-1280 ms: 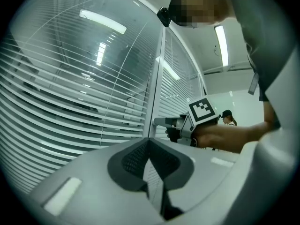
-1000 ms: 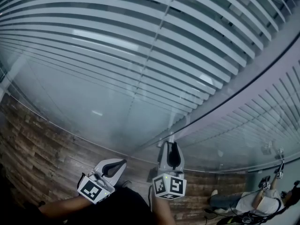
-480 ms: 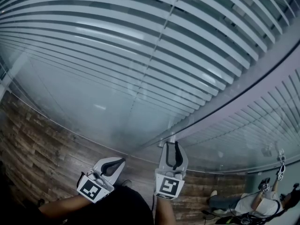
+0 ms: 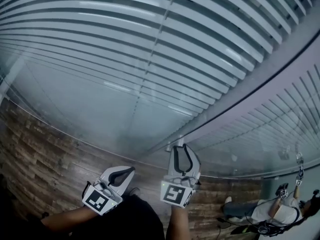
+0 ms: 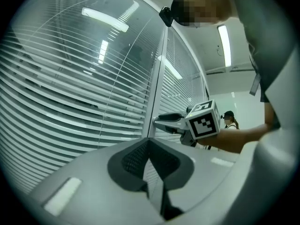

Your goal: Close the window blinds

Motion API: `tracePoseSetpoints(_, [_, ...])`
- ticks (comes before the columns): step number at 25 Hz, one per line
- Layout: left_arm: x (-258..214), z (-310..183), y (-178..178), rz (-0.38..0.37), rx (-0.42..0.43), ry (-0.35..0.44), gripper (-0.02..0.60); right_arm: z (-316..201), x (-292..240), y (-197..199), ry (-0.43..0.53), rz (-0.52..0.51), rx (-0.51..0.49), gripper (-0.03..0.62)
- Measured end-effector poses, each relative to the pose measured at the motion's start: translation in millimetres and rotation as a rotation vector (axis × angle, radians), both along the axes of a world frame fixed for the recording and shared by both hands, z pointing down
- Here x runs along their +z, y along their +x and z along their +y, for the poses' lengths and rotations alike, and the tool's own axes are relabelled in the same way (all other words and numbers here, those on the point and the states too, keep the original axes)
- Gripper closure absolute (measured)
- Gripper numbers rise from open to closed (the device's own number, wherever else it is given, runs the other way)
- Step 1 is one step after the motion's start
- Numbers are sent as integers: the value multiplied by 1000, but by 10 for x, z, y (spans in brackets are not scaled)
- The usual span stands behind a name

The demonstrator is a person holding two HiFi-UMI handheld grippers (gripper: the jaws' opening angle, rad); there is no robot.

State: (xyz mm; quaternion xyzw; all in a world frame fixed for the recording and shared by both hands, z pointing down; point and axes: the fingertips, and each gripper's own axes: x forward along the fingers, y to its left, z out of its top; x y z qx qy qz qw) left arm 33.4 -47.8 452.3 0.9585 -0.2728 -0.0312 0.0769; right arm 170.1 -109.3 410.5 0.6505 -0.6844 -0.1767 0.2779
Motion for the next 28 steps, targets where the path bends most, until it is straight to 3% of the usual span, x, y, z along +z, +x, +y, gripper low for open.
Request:
tracePoseSetpoints(6, [17, 14, -29, 5, -15, -29, 583, 61, -7, 86, 44, -701, 45, 424])
tracePoseSetpoints(9, [50, -7, -51, 5, -21, -26, 583, 42, 33, 74, 50, -854, 60, 427])
tracePoseSetpoints(14, [28, -19, -73, 16, -34, -38, 583, 27, 3, 151, 91, -915, 78, 442])
tracePoseSetpoints(20, [92, -44, -121, 0, -43, -43, 583, 17, 5, 170, 89, -887, 89, 459])
tracePoseSetpoints(28, [123, -48, -124, -2, -33, -35, 583, 14, 37, 118, 41, -606, 98, 462])
